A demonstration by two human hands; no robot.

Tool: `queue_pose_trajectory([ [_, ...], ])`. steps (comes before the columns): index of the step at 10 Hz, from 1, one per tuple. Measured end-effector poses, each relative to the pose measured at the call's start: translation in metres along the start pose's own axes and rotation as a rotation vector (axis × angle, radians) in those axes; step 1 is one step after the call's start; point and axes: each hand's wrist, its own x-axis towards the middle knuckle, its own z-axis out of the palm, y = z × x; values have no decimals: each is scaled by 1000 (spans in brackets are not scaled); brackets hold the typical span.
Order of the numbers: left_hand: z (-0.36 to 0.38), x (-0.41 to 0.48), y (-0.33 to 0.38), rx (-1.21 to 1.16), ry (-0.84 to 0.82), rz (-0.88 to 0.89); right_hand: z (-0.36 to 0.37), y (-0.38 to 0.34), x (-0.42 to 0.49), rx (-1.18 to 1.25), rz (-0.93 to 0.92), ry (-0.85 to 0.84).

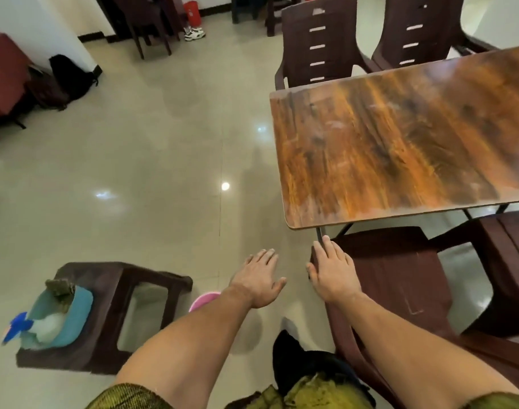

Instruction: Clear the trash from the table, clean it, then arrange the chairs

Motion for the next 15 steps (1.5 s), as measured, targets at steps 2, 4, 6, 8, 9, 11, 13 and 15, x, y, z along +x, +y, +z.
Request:
queue_pose_trajectory([
  [2, -61, 80, -41, 84, -42, 96, -20, -13, 80, -53, -4, -116],
  [4, -107, 172, -69, 195, -105, 204, -25, -20, 147, -19, 64, -187],
  [6, -159, 300, -98, 319, -138, 363, -26, -17, 209, 80, 246, -103],
  [8, -214, 427, -115, 626, -119, 673, -43, -42, 276, 179, 602, 8],
  [9, -228, 458, -126, 712, -156, 775, -42, -71, 300, 256, 787, -37],
  [11, -236, 476, -152, 766, -179, 943, -31, -141, 337, 364, 1012, -16],
  [13, -243, 467, -194, 815, -186, 994, -20, -193, 359, 429, 1096, 46],
  [15, -257, 458, -250, 829, -159, 1065, -11, -255, 377, 389, 1149, 60],
])
